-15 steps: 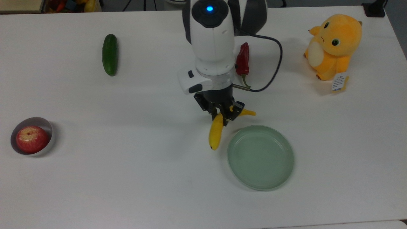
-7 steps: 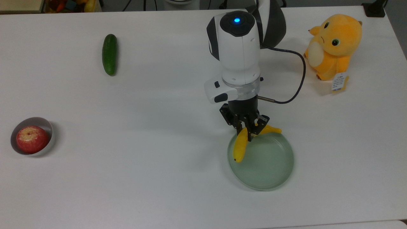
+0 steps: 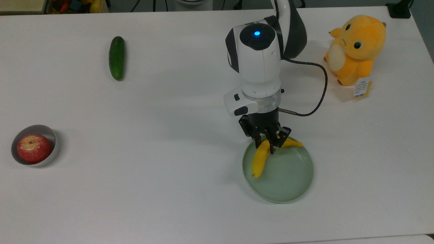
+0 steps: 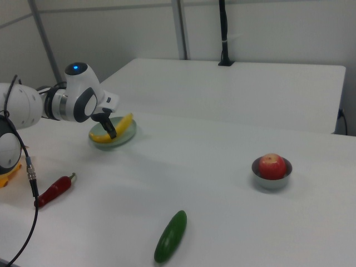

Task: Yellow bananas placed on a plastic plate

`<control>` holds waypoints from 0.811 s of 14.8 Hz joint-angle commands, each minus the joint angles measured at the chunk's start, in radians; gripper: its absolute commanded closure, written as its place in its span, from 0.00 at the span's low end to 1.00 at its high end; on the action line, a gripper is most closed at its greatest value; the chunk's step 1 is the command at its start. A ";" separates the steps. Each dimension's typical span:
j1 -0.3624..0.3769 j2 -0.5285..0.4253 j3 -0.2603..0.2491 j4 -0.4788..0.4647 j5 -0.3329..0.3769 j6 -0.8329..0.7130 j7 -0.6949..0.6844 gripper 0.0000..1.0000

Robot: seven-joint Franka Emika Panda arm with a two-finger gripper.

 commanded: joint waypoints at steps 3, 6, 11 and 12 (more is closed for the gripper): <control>0.008 0.019 0.000 0.022 0.010 0.016 0.011 0.23; 0.011 0.014 0.000 0.019 0.007 0.016 0.011 0.07; -0.013 -0.168 0.000 -0.084 -0.091 -0.080 -0.001 0.00; -0.022 -0.200 0.000 -0.086 -0.125 -0.164 -0.001 0.00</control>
